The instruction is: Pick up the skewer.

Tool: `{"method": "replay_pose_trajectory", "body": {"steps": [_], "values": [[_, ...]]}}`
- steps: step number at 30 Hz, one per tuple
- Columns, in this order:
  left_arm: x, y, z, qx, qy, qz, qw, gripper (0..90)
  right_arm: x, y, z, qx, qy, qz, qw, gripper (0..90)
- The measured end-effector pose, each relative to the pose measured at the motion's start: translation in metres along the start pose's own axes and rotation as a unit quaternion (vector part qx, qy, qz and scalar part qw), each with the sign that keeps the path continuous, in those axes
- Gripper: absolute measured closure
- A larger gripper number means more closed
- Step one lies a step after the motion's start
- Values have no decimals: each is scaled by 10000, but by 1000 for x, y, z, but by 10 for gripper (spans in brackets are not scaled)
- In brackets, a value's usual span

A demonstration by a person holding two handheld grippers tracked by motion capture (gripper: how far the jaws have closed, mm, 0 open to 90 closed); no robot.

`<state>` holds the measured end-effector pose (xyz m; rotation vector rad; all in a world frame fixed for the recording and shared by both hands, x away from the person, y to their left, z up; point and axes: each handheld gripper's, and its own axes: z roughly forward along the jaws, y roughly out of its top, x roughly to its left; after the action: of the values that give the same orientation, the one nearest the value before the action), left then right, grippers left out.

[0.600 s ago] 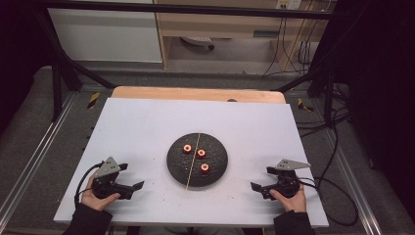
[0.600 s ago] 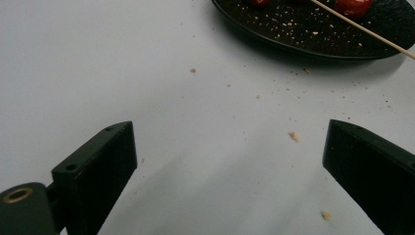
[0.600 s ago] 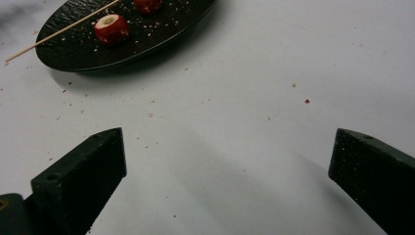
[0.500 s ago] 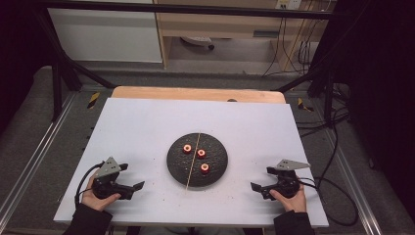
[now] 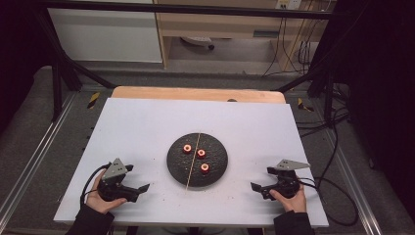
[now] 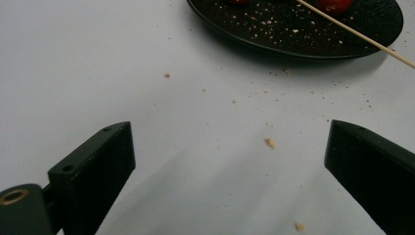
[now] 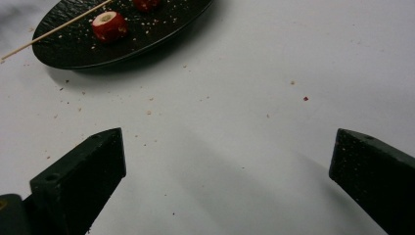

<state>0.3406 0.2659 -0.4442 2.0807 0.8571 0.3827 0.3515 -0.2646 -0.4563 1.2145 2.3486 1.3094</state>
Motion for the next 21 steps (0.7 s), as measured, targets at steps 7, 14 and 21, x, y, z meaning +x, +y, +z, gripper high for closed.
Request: {"method": "replay_pose_trajectory", "body": {"steps": [7, 14, 21], "values": [[-6, 4, 3, 31, -42, -7, 10000, 65, 0, 0, 0, 3, 9, 13, 10000, 8], [-11, 9, 3, 17, -23, -77, 10000, 103, 0, 0, -1, -10, -3, 25, 10000, 7], [-17, 16, 3, -30, 24, -178, 9998, 191, 0, 1, -1, -20, -1, 36, 10000, 7]]}}
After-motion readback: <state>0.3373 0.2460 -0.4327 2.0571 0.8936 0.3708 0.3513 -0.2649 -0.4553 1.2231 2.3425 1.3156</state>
